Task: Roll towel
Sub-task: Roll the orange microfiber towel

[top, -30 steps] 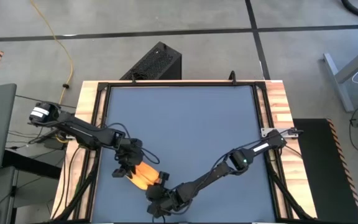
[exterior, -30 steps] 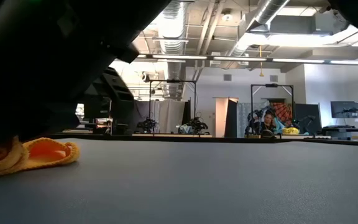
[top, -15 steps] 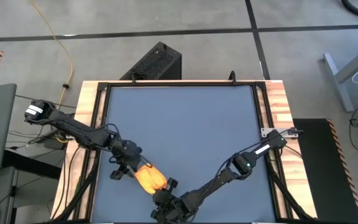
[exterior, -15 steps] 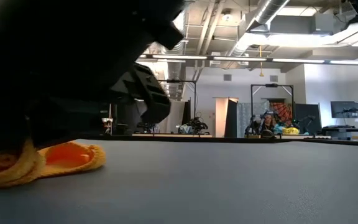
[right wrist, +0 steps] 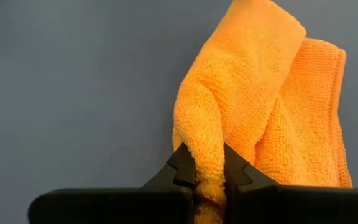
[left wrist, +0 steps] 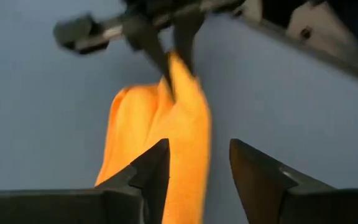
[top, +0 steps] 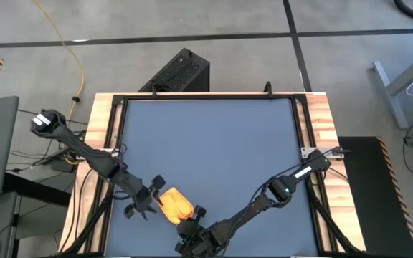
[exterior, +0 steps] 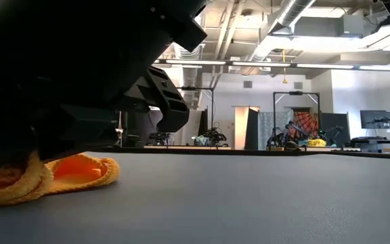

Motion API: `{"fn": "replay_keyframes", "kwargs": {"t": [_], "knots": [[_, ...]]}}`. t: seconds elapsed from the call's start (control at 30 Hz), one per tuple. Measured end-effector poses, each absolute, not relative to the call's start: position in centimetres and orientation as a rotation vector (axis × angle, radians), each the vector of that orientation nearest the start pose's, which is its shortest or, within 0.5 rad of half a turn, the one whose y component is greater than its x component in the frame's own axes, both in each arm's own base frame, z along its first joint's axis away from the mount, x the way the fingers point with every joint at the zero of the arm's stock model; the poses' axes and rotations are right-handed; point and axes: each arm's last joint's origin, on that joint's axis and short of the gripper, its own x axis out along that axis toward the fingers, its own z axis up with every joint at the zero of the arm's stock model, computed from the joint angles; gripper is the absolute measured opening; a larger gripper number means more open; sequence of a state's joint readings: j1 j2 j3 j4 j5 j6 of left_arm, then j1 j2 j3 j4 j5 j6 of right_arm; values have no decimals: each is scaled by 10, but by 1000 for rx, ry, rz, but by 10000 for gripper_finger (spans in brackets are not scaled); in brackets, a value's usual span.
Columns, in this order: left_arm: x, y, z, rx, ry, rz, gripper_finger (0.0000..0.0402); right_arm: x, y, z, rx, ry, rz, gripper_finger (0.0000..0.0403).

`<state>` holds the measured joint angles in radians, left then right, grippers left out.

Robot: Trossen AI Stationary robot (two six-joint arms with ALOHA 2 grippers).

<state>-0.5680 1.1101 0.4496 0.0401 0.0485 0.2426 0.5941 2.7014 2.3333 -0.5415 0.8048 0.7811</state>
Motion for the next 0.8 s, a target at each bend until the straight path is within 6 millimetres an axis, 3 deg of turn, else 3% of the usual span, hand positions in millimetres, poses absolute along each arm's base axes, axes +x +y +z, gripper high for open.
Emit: {"fn": "replay_keyframes", "kwargs": {"t": [0.43, 0.67, 0.8], "knots": [[198, -124, 153, 523, 762, -577, 259, 478, 299, 114, 165, 573, -424, 41], [203, -127, 139, 549, 833, -567, 262, 478, 299, 114, 166, 574, -422, 41], [204, -130, 129, 532, 877, -613, 234, 477, 301, 114, 164, 573, -419, 41]]}}
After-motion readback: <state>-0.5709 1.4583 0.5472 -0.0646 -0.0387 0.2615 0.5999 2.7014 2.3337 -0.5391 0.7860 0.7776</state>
